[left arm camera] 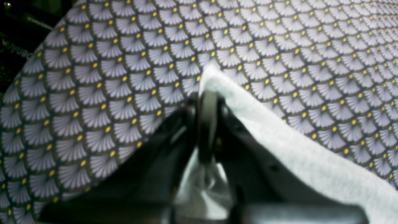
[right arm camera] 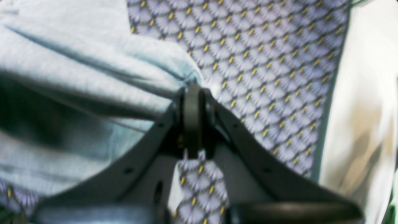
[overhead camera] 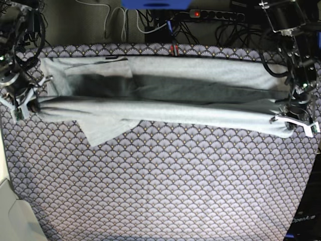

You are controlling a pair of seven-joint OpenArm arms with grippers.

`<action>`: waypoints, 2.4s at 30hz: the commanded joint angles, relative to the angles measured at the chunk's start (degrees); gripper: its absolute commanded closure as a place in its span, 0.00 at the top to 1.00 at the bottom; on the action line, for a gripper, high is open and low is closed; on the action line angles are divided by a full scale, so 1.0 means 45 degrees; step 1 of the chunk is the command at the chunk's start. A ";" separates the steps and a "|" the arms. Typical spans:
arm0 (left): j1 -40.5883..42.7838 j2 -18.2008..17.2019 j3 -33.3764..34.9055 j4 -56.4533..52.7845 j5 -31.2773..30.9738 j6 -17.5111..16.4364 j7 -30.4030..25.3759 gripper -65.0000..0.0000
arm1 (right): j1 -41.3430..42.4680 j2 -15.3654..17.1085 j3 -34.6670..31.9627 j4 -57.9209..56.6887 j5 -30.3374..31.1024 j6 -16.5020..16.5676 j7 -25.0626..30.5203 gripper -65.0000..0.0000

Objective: Fold the T-shirt properly
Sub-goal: 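Lift the hem edge and fold it over toward the collar edge, then release the right gripper and move it to the hanging sleeve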

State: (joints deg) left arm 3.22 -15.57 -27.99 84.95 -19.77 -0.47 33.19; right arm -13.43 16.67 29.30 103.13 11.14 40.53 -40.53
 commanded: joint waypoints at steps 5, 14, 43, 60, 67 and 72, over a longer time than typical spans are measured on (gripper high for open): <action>0.0407 -0.0280 -0.0100 0.0278 0.0046 0.0056 -0.0372 0.01 | -0.0288 0.0057 0.0082 0.0164 -0.0042 -0.0119 0.0226 0.00; 0.0680 -0.0280 -0.0100 -0.0484 0.0046 0.0056 -0.0391 0.01 | -0.1147 0.0057 -0.0679 0.0164 -0.0062 -0.0119 0.0246 0.00; 0.1384 -0.0261 -0.0100 -0.1168 0.0046 0.0036 -0.0333 0.36 | -0.1850 0.0428 -0.0719 0.0144 -0.0140 -0.0119 0.0128 0.09; 0.1794 -0.0163 -0.0022 -0.1207 0.0046 0.0036 -0.0313 0.62 | -0.1831 0.0331 -0.0738 0.0144 -0.0121 -0.0119 0.0128 0.40; 0.1716 0.0091 -0.0100 -0.2379 0.0027 0.0036 -0.0411 0.46 | -0.1792 0.0331 -0.0738 0.0144 -0.0121 -0.0119 0.0128 0.40; 0.1677 0.0071 -0.0100 -0.3082 0.0027 0.0036 -0.0450 0.37 | -0.1792 0.0331 -0.0738 0.0144 -0.0140 -0.0119 0.0128 0.40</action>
State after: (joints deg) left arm 9.91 -15.22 -28.53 72.53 -20.91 -1.93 25.10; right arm -21.76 17.30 25.69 102.98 10.28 40.47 -40.93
